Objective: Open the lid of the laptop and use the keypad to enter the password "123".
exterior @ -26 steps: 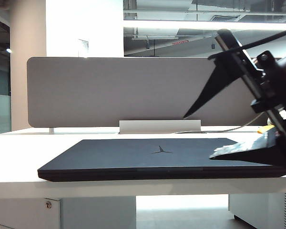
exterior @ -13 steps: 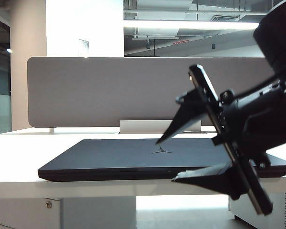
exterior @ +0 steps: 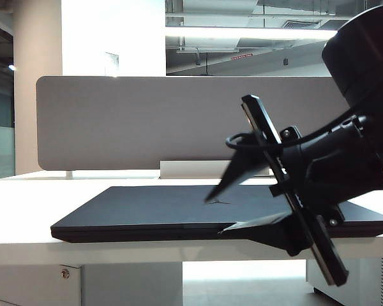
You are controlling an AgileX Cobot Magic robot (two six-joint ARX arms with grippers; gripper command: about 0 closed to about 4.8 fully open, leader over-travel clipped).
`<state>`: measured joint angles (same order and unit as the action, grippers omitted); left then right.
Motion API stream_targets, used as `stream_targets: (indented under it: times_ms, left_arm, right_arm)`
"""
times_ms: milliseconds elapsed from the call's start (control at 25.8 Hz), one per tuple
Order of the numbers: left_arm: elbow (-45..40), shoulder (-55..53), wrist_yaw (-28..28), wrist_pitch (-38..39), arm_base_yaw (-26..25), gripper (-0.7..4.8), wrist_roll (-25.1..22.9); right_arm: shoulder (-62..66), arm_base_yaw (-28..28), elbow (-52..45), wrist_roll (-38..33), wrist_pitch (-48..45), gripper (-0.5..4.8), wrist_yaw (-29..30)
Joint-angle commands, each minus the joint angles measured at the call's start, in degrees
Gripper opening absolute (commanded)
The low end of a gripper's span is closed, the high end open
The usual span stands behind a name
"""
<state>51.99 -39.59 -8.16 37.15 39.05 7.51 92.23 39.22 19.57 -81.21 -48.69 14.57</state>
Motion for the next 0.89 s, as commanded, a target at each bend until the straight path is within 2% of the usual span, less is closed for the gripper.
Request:
stream_targets:
  times_ms: [39, 116, 194, 232, 271, 426, 581, 658, 697, 891]
  left_arm:
    - [0.2, 0.07, 0.04, 0.37, 0.04, -0.05, -0.04]
    - [0.2, 0.07, 0.02, 1.07, 0.04, -0.05, -0.15]
    - [0.2, 0.07, 0.02, 1.42, 0.04, -0.05, -0.22]
    - [0.2, 0.09, 0.04, 1.44, 0.04, -0.05, -0.24]
    - [0.2, 0.09, 0.02, 1.42, 0.04, -0.05, -0.24]
    - [0.2, 0.09, 0.02, 1.6, 0.04, -0.05, -0.24]
    - [0.2, 0.09, 0.0, 1.88, 0.02, -0.05, -0.24]
    - [0.2, 0.09, 0.02, 2.08, 0.02, -0.05, -0.24]
    - [0.2, 0.09, 0.02, 2.08, 0.02, -0.05, -0.24]
    - [0.2, 0.09, 0.02, 2.25, 0.02, -0.05, -0.24]
  right_arm:
    - [-0.28, -0.04, 0.61, 0.46, -3.1, 1.2, -1.66]
    - [-0.31, -0.07, 0.59, 1.07, -4.81, 1.1, -2.08]
    - [-0.33, -0.07, 0.61, 2.43, -8.11, 0.5, -2.78]
    - [-0.33, -0.07, 0.63, 3.1, -9.97, 0.03, -2.97]
    - [-0.33, -0.07, 0.63, 3.32, -10.56, -0.06, -2.97]
    - [-0.39, -0.04, 0.59, 3.63, -12.07, -0.06, -2.89]
    - [-0.46, 0.04, 0.57, 2.91, -11.98, -0.04, 0.11]
    - [-0.46, 0.42, 0.57, -0.42, -11.47, 0.39, 2.4]
    - [-0.46, 0.42, 0.5, -1.97, -10.86, 0.89, 4.44]
    - [-0.44, 1.92, -0.44, -1.46, -4.92, 0.95, 4.46]
